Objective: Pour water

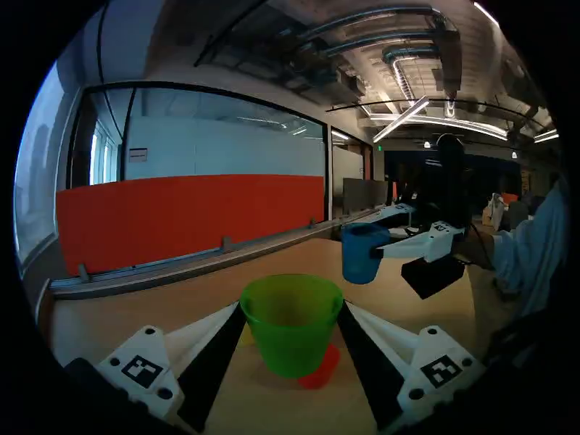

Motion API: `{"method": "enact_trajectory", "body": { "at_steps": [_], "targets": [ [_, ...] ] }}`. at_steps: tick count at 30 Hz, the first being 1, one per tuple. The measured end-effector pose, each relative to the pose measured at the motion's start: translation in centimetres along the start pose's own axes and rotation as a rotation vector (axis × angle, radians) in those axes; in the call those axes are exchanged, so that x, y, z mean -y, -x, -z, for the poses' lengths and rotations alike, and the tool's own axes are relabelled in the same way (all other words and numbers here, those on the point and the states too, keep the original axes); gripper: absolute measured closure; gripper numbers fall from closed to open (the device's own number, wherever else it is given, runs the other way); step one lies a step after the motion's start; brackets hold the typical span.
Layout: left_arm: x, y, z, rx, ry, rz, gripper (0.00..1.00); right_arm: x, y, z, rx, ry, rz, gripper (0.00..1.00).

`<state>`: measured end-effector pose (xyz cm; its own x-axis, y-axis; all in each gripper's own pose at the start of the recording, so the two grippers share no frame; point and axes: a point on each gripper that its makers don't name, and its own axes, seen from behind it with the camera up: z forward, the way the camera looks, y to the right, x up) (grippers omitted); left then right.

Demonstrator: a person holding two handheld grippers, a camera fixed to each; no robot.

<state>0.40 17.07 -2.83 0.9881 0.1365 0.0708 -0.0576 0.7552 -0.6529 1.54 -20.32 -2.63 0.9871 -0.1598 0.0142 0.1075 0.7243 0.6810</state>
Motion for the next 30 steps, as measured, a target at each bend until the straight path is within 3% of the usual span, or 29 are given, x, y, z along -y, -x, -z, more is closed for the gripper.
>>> {"method": "enact_trajectory", "body": {
  "at_steps": [15, 30],
  "targets": [
    [-1.7, 0.5, -0.2, -0.002, 0.026, -0.020, 0.12, -0.2, -3.3, -1.3, -0.053, -0.002, 0.066, 0.09],
    [-3.3, 0.9, -1.0, -0.001, 0.055, -0.020, 0.12, 0.3, -6.7, -2.5, -0.085, -0.009, 0.229, 0.09]
  ]
}}
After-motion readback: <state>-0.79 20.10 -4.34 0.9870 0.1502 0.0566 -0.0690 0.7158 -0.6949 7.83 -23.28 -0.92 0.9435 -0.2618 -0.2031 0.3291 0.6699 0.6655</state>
